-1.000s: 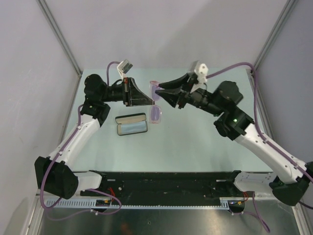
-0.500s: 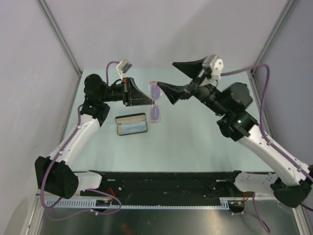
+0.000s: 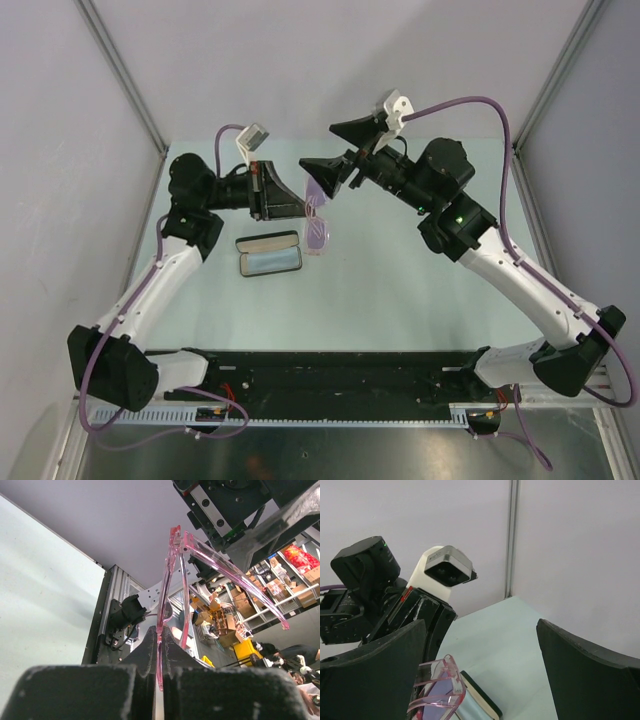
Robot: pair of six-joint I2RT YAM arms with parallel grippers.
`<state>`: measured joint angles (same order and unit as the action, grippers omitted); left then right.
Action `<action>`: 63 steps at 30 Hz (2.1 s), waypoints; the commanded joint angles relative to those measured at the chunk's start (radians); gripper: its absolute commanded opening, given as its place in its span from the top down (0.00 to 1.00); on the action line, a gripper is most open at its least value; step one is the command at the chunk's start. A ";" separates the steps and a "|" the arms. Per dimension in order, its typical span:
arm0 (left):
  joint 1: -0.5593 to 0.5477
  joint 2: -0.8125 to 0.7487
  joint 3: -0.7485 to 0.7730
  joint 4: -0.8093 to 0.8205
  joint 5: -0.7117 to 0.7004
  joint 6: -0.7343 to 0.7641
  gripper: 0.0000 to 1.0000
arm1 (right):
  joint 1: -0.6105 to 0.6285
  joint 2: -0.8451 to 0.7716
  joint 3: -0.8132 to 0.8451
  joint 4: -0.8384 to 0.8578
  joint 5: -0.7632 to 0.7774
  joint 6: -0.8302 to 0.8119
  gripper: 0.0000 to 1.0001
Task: Organize the sunglasses
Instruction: Fold the right temple of the sunglasses with the sunglasses, then pass from the left arm to the right
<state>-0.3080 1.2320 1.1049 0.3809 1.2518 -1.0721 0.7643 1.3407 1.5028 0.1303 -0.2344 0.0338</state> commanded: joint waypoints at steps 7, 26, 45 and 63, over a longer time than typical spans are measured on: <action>-0.002 0.043 0.075 0.030 -0.023 -0.049 1.00 | -0.002 -0.078 -0.045 -0.095 -0.062 -0.023 0.03; 0.010 0.041 0.073 0.029 -0.061 -0.126 0.99 | 0.015 -0.077 -0.081 -0.163 -0.006 -0.031 0.04; 0.049 -0.008 0.203 -0.778 -0.793 0.187 1.00 | 0.271 -0.149 -0.128 -0.155 0.378 -0.606 0.27; 0.033 -0.055 0.283 -0.975 -1.236 0.219 0.99 | 0.400 0.100 -0.266 0.187 0.514 -0.638 0.78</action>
<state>-0.2665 1.2243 1.3396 -0.5781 0.1158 -0.8627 1.1484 1.4208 1.2190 0.1715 0.2844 -0.6235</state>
